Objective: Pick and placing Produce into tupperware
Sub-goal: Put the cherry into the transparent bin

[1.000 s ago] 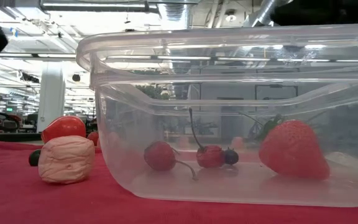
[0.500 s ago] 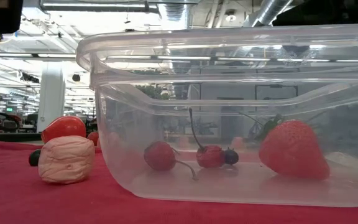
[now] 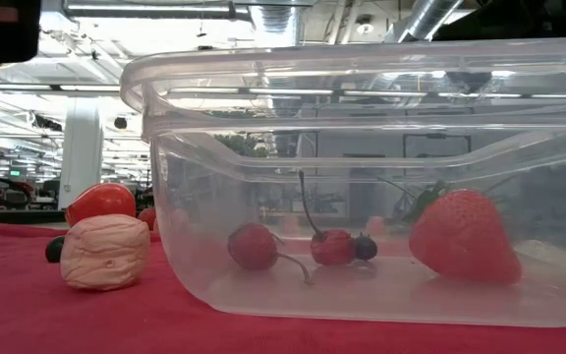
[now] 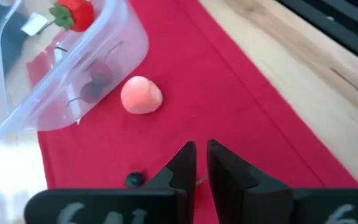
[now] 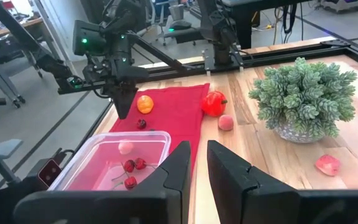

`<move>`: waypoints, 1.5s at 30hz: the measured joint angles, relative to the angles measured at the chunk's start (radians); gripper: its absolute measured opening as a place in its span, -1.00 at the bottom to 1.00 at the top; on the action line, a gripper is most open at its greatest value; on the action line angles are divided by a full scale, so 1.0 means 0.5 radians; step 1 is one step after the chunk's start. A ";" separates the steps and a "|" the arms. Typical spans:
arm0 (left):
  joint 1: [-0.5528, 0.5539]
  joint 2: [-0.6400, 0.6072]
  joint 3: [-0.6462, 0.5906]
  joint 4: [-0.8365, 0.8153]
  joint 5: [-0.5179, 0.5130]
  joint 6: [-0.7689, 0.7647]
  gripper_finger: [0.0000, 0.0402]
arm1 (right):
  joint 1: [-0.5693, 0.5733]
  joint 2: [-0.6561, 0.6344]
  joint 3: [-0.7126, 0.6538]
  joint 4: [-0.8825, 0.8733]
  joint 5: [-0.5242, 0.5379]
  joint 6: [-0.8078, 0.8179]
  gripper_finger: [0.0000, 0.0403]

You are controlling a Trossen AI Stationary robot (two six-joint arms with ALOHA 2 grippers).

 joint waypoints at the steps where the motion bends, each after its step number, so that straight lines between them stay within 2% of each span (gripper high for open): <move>1: 0.004 0.000 0.000 0.000 0.001 -0.001 -0.85 | 0.000 -0.001 0.000 0.001 0.000 0.000 -0.62; 9: 0.008 0.000 0.000 -0.001 0.223 0.074 -0.86 | 0.000 0.000 0.000 0.000 0.001 -0.002 -0.62; 22: 0.072 0.000 0.001 -0.106 0.225 0.072 -0.86 | 0.000 -0.001 0.000 0.000 0.001 -0.002 -0.62; 33: 0.084 -0.001 0.001 -0.107 0.261 0.336 -0.86 | 0.000 -0.001 0.000 -0.002 0.001 -0.002 -0.62; 41: 0.116 0.011 0.001 -0.067 0.280 0.294 -0.86 | 0.000 0.000 0.000 -0.002 0.001 -0.002 -0.62; 45: 0.119 0.063 0.002 -0.050 0.382 0.299 -0.86 | 0.000 -0.001 0.000 -0.014 0.001 -0.001 -0.62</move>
